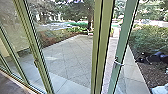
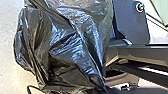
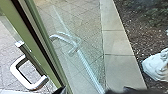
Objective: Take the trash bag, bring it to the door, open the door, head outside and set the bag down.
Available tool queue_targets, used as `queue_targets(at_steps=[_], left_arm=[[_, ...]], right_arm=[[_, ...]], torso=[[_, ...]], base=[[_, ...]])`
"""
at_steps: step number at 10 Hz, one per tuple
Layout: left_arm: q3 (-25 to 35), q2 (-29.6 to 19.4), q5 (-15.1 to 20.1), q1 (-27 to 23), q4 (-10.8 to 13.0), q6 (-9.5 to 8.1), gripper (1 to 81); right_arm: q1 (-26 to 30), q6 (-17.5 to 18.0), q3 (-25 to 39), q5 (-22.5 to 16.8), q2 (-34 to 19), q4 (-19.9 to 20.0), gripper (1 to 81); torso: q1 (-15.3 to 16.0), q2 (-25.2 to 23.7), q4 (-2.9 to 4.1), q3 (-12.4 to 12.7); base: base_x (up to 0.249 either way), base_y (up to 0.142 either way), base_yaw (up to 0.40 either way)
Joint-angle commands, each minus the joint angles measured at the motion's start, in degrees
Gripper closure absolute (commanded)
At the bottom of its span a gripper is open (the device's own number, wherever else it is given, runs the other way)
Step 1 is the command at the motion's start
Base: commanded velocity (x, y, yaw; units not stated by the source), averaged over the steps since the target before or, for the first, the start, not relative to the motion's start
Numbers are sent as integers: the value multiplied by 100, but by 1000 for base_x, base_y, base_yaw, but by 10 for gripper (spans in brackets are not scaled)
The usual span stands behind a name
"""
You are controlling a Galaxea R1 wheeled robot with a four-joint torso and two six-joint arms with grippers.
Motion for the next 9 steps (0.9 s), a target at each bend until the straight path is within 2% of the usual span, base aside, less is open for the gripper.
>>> queue_targets(at_steps=[1, 9], left_arm=[[12, 34, 361, -160, -22, 9, 811], [12, 87, 361, -168, -31, 9, 811]], right_arm=[[824, -226, -437, -165, -207, -662, 10], [508, -1289, -1316, 125, -216, -793, 10]], torso=[[0, 0, 0, 0], [0, 0, 0, 0]], base=[[0, 0, 0], [0, 0, 0]])
